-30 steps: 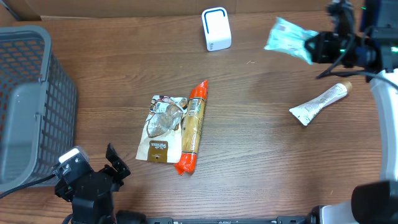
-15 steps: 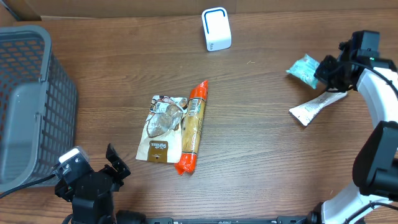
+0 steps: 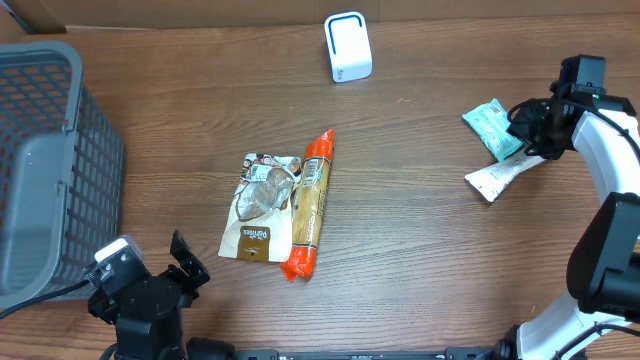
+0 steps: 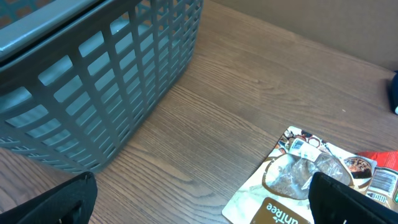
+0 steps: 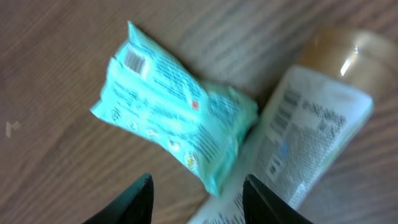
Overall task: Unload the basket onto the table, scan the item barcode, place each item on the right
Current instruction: 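Move the green pack right and drop it beside the white tube, then swing the right gripper left and lower it onto the spaghetti tube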
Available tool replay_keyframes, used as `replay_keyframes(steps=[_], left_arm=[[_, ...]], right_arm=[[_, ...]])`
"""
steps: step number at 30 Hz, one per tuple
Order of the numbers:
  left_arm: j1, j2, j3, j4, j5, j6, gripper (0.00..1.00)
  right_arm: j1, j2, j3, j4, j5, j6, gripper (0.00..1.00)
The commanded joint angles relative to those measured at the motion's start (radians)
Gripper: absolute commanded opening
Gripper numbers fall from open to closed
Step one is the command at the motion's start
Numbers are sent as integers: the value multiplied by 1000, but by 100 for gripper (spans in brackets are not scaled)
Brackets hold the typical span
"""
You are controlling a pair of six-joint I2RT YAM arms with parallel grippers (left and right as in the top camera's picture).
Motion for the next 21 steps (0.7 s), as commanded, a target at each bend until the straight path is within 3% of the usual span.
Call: replay_keyframes(steps=[1, 8, 12, 15, 21], left_arm=[[-4, -3, -2, 0, -17, -14, 99], [-4, -3, -2, 0, -17, -14, 100], [-4, -3, -2, 0, -17, -14, 99], [-4, -3, -2, 0, -17, -14, 100], [-4, -3, -2, 0, -17, -14, 99]], right_arm=[[8, -16, 68, -44, 13, 3, 46], [116, -39, 186, -204, -121, -80, 47], [247, -34, 160, -208, -289, -79, 66], [340, -34, 129, -183, -309, -53, 81], [523, -34, 28, -71, -308, 32, 81]])
